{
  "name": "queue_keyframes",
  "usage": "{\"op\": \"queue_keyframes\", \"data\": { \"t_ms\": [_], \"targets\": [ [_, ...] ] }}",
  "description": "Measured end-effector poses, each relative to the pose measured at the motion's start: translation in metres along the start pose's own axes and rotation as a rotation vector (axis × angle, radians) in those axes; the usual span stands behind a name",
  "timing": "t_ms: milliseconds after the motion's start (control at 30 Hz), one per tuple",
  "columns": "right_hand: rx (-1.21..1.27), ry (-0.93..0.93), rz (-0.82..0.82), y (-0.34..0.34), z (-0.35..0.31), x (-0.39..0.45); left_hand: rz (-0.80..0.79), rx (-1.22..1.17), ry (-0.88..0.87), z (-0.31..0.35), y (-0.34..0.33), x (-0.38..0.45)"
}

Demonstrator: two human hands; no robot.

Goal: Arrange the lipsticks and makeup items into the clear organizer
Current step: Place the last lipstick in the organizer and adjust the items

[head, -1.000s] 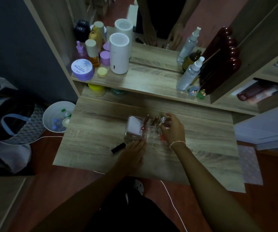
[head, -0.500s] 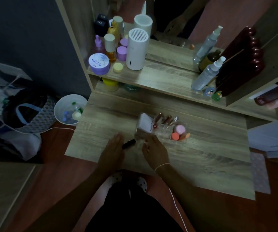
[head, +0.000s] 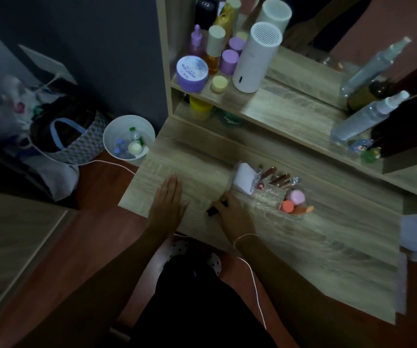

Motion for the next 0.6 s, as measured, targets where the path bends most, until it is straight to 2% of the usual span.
{"op": "queue_keyframes", "data": {
  "t_ms": [67, 233, 400, 600],
  "targets": [
    [0.038, -0.076, -0.008, -0.001, 0.01, -0.001, -0.001, 0.003, 0.004, -0.001, -0.002, 0.0],
    [0.131, 0.02, 0.132, 0.021, 0.012, -0.017, 0.01, 0.016, 0.003, -0.002, -0.004, 0.001],
    [0.33, -0.048, 0.246, 0.041, 0.032, -0.036, 0.004, 0.032, -0.013, -0.003, -0.008, 0.001],
    [0.488, -0.262, 0.358, 0.057, 0.061, -0.059, 0.003, 0.033, -0.086, 0.018, -0.01, 0.002]
  ]
}}
Point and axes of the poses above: each hand's wrist, its own x-axis towards the middle knuckle, its own y-axis out of the back of the hand, z = x × y, the point moved 9 cm from there along x, towards the middle knuckle, and after that the axes turned 8 degrees about z, right-handed, at the moved point
